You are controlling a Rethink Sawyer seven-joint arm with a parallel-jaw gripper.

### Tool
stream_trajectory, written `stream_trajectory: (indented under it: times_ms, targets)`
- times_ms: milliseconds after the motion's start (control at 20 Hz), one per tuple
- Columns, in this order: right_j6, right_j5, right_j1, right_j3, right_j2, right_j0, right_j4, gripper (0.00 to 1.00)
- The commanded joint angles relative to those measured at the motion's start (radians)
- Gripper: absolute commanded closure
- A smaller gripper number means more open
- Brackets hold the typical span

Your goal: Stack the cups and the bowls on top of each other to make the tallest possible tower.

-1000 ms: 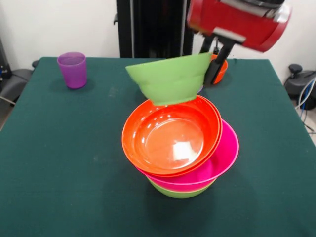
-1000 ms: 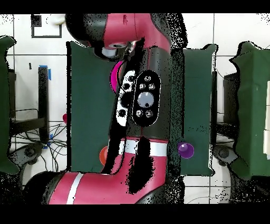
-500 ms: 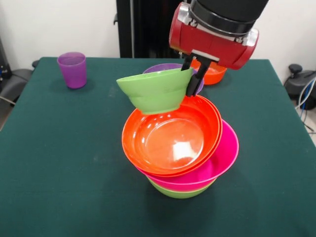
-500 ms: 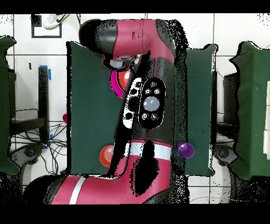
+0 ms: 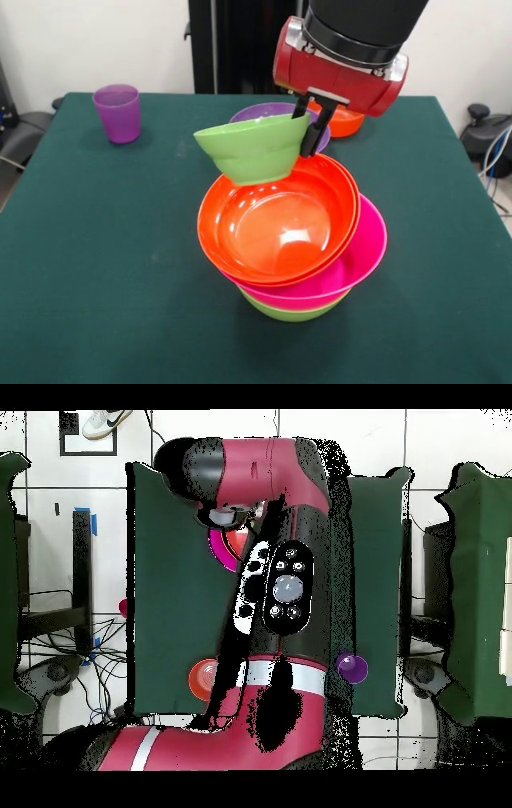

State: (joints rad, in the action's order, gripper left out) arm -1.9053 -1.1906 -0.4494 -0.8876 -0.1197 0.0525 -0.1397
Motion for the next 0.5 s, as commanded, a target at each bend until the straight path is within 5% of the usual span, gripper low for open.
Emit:
stream_trajectory:
  times_ms: [50,500]
  targets:
    - [0.271,0.074,0.006,-0.136,0.141,0.005,-0.066,1.00]
    - [0.246,0.109,0.018,-0.140,0.156,0.001,-0.069,1.00]
